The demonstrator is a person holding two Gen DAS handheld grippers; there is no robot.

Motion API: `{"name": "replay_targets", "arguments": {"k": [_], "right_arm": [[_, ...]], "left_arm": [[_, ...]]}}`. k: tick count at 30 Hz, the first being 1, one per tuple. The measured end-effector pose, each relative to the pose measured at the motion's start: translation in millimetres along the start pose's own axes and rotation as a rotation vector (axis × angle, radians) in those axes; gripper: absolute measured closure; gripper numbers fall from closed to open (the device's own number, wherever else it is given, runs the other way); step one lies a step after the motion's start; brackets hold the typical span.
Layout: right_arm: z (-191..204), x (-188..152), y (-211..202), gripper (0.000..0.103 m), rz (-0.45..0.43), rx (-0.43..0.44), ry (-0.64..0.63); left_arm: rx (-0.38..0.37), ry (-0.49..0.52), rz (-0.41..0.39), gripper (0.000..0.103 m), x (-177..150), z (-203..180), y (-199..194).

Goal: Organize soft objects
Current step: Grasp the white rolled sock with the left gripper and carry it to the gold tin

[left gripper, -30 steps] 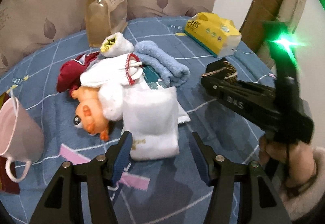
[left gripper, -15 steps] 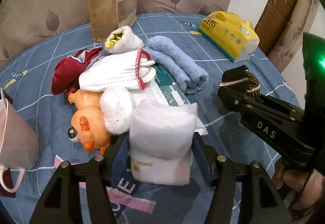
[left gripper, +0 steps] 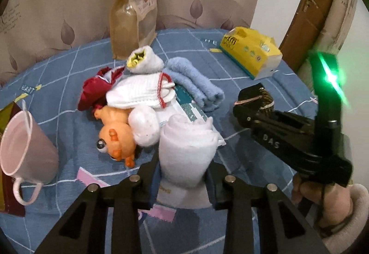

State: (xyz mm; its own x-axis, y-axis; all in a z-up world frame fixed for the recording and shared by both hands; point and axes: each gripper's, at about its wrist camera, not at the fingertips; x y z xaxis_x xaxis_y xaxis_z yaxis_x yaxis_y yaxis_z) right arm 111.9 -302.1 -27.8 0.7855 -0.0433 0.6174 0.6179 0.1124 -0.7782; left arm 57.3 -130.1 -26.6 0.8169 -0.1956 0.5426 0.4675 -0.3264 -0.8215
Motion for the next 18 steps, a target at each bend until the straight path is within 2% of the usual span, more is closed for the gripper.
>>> {"name": "replay_targets", "arguments": {"k": [8, 18], "right_arm": [[0.3, 0.1, -0.6, 0.084, -0.005, -0.001, -0.003], [0.5, 0.4, -0.3, 0.084, -0.005, -0.004, -0.007]], "left_arm": [[0.014, 0.002, -0.045, 0.070, 0.0, 10.5, -30.5], [0.121, -0.087, -0.104, 0.070, 6.2, 64.8, -65.5]]}}
Point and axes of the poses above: each gripper's, at about its wrist camera, not at the fingertips, and y roughly the way its jaws point, z to its left, x to its top, and after that the axes turned 3 degrees about -y, right-handed
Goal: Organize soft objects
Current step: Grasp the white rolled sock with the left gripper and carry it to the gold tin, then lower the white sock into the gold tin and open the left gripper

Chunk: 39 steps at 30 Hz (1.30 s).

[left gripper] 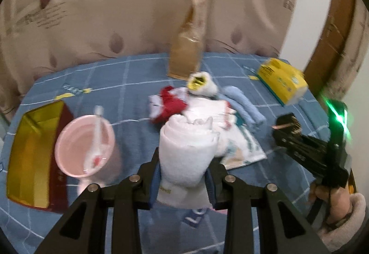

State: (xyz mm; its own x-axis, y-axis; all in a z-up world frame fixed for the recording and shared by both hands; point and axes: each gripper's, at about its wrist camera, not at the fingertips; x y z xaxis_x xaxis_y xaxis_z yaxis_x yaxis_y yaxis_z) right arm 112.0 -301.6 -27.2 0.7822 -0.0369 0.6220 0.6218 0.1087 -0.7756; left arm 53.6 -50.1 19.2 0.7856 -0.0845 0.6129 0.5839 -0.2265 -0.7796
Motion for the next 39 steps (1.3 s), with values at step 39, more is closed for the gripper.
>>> {"name": "replay_targets", "arguments": {"k": [39], "right_arm": [[5.2, -6.2, 14.7, 0.084, 0.047, -0.042, -0.042]], "left_arm": [[0.487, -0.350, 0.104, 0.069, -9.3, 282.8, 10.2]]}}
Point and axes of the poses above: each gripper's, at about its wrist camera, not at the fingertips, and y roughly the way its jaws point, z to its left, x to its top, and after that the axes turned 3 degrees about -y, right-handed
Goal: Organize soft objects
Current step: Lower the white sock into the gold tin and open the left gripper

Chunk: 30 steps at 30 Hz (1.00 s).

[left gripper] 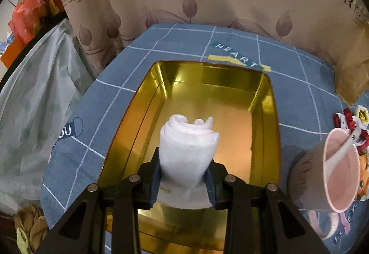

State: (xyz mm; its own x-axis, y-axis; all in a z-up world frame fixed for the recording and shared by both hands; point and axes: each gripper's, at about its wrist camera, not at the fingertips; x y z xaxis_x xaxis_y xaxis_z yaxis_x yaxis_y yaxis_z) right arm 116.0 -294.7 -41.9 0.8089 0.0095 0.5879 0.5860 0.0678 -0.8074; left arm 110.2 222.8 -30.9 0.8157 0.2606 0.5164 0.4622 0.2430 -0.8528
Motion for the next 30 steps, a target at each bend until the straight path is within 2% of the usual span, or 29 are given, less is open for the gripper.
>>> {"name": "replay_targets", "arguments": {"k": [7, 17, 24, 30], "right_arm": [[3.3, -2.8, 1.8, 0.084, 0.005, -0.010, -0.018], [6.6, -4.2, 0.6, 0.084, 0.002, -0.012, -0.029], [10.6, -3.2, -6.5, 0.084, -0.029, -0.030, -0.053], [9.4, 3.1, -16.2, 0.084, -0.065, -0.046, -0.056]], "left_arm": [[0.011, -0.014, 0.021, 0.065, -1.0, 9.4, 13.4], [-0.013, -0.009, -0.020, 0.048, -4.6, 10.5, 7.5], [-0.018, 0.003, -0.049, 0.047, -6.7, 9.0, 2.2], [-0.035, -0.006, -0.111, 0.046, -10.6, 10.9, -15.8]]}}
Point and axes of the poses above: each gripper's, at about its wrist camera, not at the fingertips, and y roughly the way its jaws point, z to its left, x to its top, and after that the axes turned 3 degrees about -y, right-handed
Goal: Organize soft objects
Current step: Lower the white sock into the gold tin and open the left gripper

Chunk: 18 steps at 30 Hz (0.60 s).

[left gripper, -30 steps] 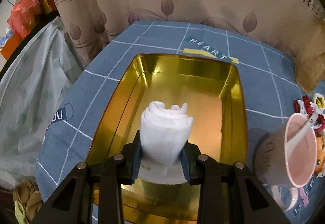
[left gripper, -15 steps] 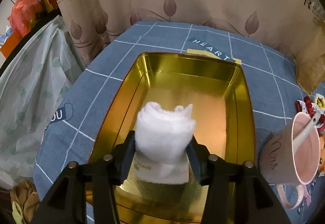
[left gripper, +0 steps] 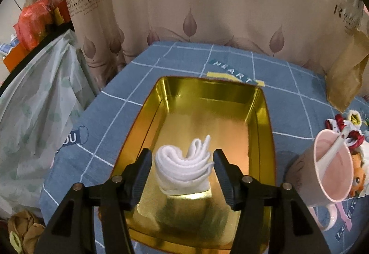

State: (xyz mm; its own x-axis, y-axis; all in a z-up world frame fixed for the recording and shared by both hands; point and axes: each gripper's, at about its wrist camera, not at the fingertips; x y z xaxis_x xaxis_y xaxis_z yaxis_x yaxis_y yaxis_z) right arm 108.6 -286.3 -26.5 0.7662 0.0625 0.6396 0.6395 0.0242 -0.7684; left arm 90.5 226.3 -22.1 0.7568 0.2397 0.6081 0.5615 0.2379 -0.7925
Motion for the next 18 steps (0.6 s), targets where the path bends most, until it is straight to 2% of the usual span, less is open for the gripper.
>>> {"name": "replay_targets", "arguments": {"k": [10, 14, 18], "right_arm": [[26.4, 13.0, -20.3, 0.084, -0.047, 0.025, -0.053], [50.1, 29.3, -31.6, 0.084, -0.071, 0.079, -0.090], [90.6, 50.6, -44.8, 0.084, -0.107, 0.146, -0.168]], "left_arm": [[-0.031, -0.032, -0.066, 0.045, -14.0, 8.6, -36.7], [-0.034, -0.019, -0.064, 0.045, -23.7, 10.4, -45.0], [-0.017, -0.003, -0.076, 0.045, -33.6, 14.1, -52.6]]}}
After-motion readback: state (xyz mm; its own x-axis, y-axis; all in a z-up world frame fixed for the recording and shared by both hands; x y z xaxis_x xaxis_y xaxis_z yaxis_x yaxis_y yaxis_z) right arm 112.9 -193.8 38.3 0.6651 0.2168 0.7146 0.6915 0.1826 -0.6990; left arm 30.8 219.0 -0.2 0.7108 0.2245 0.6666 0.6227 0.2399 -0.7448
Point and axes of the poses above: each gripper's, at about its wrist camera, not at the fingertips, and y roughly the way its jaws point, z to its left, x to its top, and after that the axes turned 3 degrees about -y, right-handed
